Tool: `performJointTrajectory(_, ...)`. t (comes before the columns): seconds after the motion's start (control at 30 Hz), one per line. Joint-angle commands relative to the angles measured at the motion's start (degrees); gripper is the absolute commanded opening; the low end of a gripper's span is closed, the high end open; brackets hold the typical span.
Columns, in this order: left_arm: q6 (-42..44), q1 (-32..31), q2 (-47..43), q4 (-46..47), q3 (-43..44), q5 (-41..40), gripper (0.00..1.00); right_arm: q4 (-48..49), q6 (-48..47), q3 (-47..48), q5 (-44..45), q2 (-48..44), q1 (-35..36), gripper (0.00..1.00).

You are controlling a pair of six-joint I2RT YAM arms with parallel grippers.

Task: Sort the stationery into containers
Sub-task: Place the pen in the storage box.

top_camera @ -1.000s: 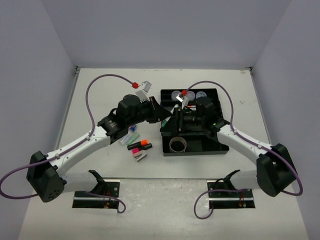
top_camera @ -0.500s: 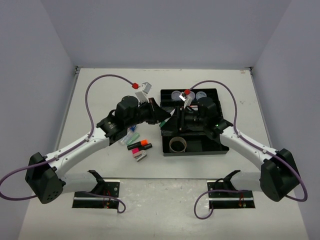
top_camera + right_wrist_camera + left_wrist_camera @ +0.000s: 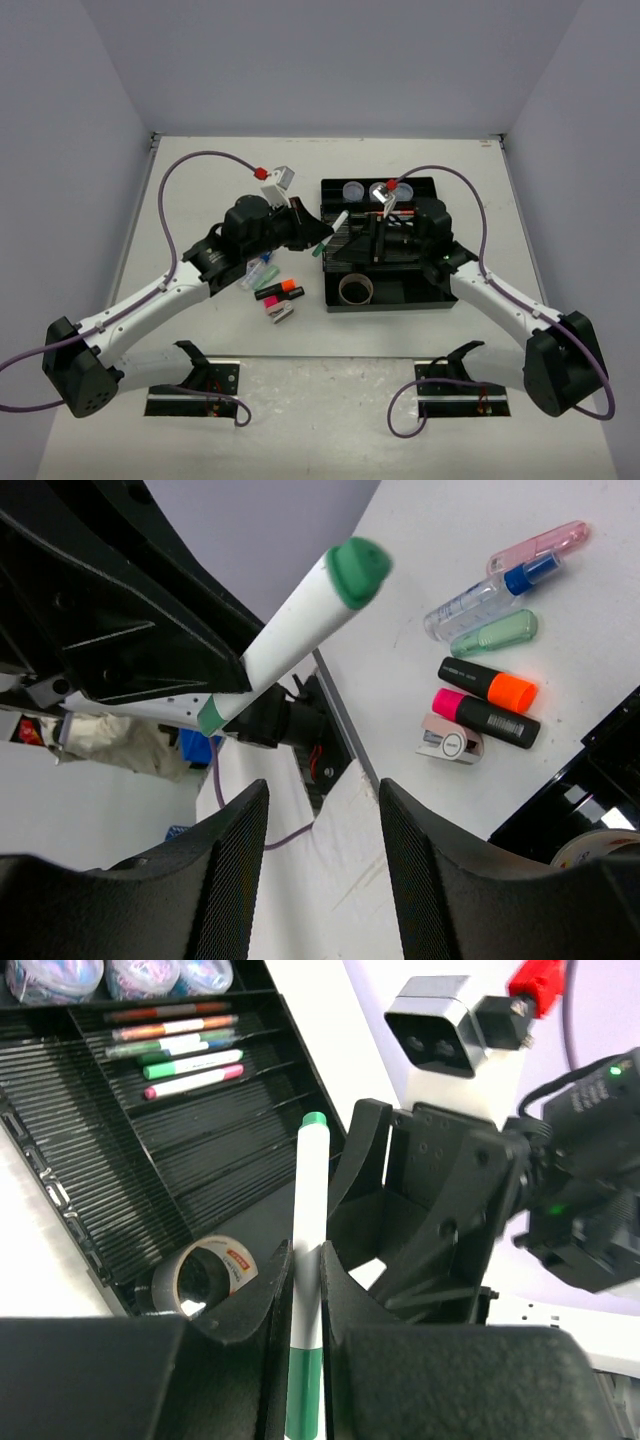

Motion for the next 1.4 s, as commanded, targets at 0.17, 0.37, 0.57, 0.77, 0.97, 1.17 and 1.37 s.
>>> performJointTrajectory(0.17, -0.7, -0.22, -3.92, 8.54, -4.43, 2.35, 0.0, 14.95, 11.56, -0.98, -6.76, -2.64, -4.2, 0.49)
performJointTrajectory(0.37, -1.82, -0.22, -5.04, 12.41, -7.42, 3.38, 0.0, 15.72, 15.21, 1.47, -3.4, -1.75, -4.65, 0.48)
performJointTrajectory(0.57, -2.43, -0.19, -5.4, 15.26, -8.68, 4.7, 0.0, 20.67, 20.11, 2.6, -2.72, 1.03, -4.65, 0.46)
performJointTrajectory(0.77, -3.29, -0.23, -5.71, 17.22, -9.71, 5.0, 0.0, 20.2, 21.05, 3.36, -1.24, 1.75, -4.65, 0.44)
performJointTrajectory(0.97, -3.5, -0.26, -5.9, 17.75, -10.0, 4.93, 0.0, 15.81, 18.79, 3.48, 1.16, 1.18, -4.57, 0.4)
performJointTrajectory(1.17, -4.33, -0.26, -4.37, 19.82, -9.87, 7.03, 0.0, 14.91, 18.18, 4.62, 1.42, 1.59, -4.65, 0.32)
performJointTrajectory(1.37, -4.64, -0.26, -4.16, 20.83, -9.83, 7.65, 0.0, 14.58, 18.17, 5.32, 1.77, 1.81, -4.64, 0.28)
